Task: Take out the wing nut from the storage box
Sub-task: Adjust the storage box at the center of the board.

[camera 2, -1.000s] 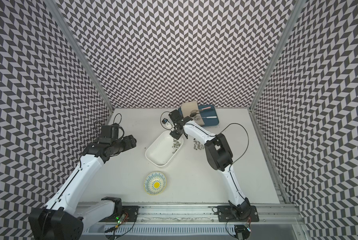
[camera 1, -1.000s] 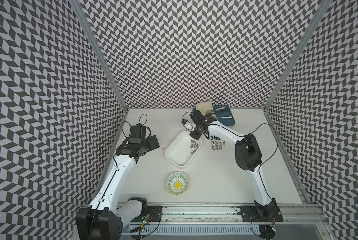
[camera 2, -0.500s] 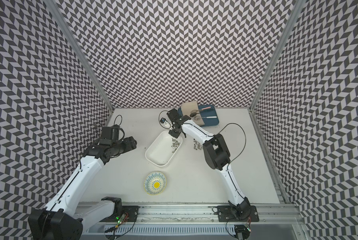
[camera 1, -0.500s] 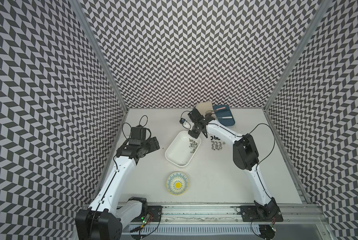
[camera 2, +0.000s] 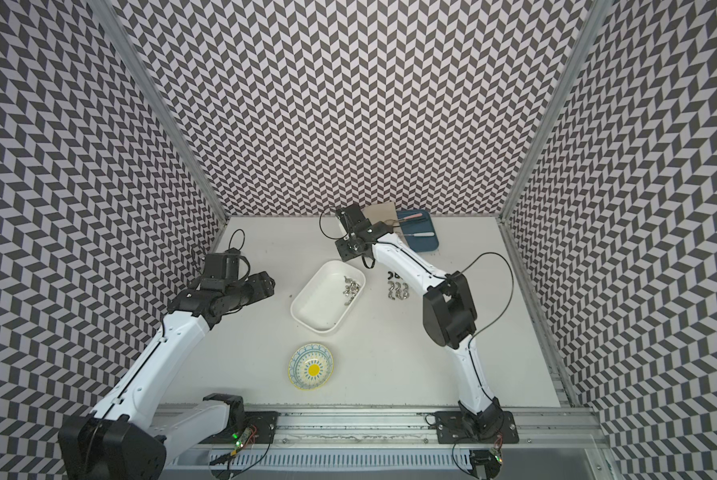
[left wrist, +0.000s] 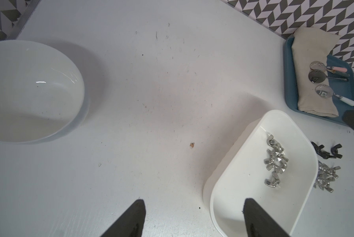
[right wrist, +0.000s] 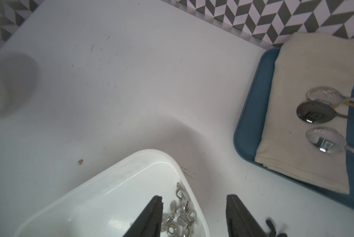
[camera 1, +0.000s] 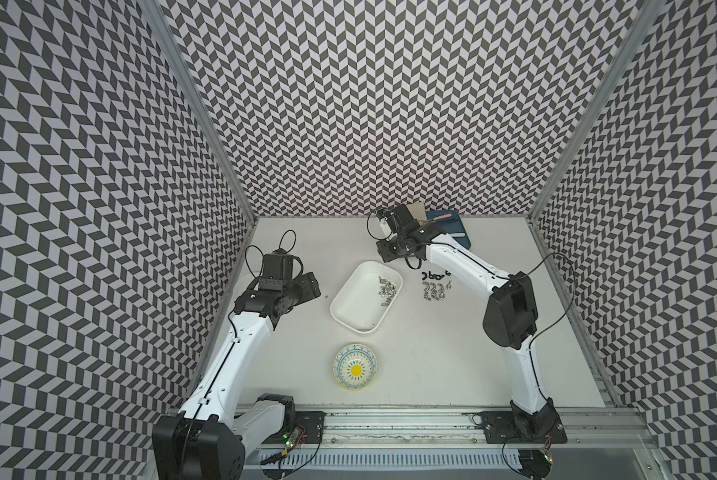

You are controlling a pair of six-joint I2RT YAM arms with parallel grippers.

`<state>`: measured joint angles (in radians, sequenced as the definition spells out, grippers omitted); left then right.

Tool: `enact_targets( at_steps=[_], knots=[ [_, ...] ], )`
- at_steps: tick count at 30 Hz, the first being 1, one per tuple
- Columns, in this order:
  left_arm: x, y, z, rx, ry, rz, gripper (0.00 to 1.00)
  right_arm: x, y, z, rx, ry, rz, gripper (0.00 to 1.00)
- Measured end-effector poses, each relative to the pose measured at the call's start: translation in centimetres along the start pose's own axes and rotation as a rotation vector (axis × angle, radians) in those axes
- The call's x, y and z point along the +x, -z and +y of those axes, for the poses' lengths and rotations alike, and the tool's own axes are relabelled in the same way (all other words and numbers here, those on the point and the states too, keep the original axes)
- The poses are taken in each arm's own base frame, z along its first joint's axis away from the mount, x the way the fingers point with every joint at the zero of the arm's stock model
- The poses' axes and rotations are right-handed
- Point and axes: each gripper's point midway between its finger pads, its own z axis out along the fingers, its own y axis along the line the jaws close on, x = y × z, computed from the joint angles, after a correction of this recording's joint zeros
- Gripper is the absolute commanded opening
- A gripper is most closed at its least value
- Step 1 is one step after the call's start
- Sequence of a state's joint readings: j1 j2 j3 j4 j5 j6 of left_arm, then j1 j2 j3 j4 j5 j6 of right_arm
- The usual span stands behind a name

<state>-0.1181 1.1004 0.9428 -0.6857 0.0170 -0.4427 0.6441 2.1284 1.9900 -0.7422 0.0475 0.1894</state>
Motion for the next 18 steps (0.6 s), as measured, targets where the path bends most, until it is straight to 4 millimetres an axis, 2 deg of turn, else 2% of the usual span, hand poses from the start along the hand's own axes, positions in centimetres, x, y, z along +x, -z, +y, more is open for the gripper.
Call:
enact_targets(
  at_steps=[2, 7, 9, 13, 18],
  knots=[
    [-0.2, 0.0, -0.1, 0.004, 0.000, -0.007, 0.79, 1.4, 0.7, -0.3, -0.003, -0.104, 0.020, 0.54],
    [-0.4, 0.0, -0.3, 0.013, 0.000, -0.017, 0.79, 8.2, 1.5, -1.2, 0.004, -0.334, 0.139, 0.56],
    [-0.5, 0.0, -0.4, 0.017, 0.000, -0.020, 0.79, 10.1, 1.6, -1.0, -0.015, -0.403, 0.178, 0.56],
    [-0.6, 0.0, -0.4, 0.019, 0.000, -0.022, 0.79, 12.2, 1.0, -0.3, -0.054, -0.493, 0.225, 0.54],
    [-0.6, 0.0, -0.4, 0.019, 0.000, -0.022, 0.79, 14.6, 0.0, 0.3, -0.093, -0.555, 0.279, 0.46]
  ],
)
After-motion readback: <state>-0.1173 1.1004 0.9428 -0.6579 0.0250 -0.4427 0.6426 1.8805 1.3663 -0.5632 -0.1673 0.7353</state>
